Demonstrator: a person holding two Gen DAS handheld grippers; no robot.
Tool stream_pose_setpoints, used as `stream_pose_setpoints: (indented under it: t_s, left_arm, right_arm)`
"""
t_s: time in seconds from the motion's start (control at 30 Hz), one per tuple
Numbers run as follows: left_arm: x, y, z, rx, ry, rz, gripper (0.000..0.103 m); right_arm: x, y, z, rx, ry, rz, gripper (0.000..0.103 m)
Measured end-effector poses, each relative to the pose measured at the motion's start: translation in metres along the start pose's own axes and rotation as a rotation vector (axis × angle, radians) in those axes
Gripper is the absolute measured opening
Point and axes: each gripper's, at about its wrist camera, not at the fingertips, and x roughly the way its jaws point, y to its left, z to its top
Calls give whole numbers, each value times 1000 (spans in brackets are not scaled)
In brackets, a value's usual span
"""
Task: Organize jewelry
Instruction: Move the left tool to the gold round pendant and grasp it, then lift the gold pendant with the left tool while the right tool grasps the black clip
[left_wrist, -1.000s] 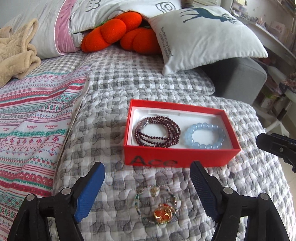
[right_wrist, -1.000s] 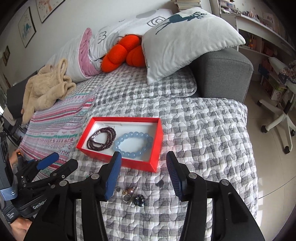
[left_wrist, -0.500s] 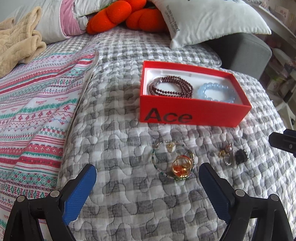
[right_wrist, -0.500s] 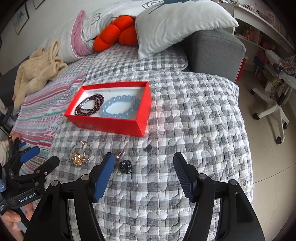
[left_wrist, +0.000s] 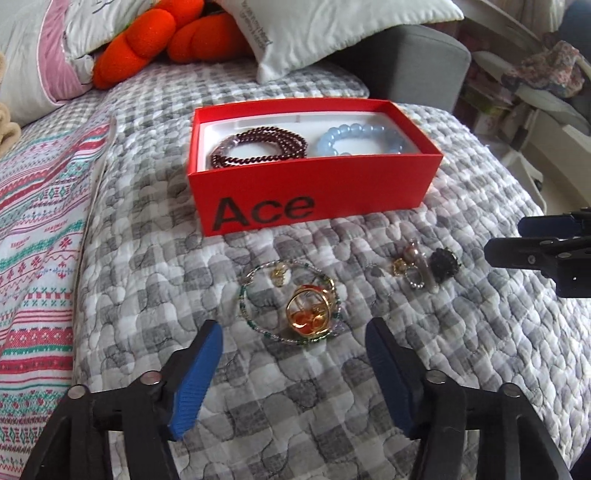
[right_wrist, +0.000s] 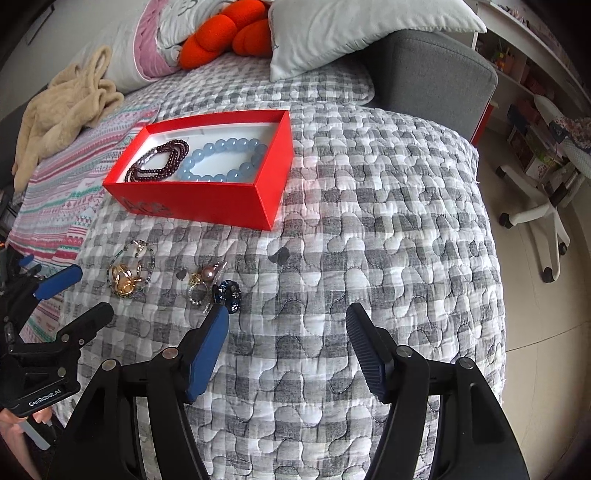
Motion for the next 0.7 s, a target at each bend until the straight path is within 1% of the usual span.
stream_pose_setpoints:
  t_s: [0.1, 0.23, 0.3, 0.47, 0.57, 0.7]
  left_arm:
    - [5, -1, 5, 7, 5, -23, 53]
    - [13, -4, 10, 7, 15, -36, 46]
    - [16, -6, 11, 10, 23, -31, 40]
    - [22, -6, 13, -2, 36, -27, 33]
    - [25, -4, 13, -11, 44, -24, 25]
    - [20, -3, 14, -40, 44, -29, 25]
  right_arm:
    - [2, -1, 0, 12, 10, 13, 69]
    - [3, -3, 0, 17, 15, 17, 69]
    - [3, -4, 0, 19, 14, 18, 69]
    - [0, -10, 1, 36, 13, 23, 69]
    - [0, -13, 1, 49, 16, 26, 69]
    - [0, -15, 1, 66, 22, 40, 69]
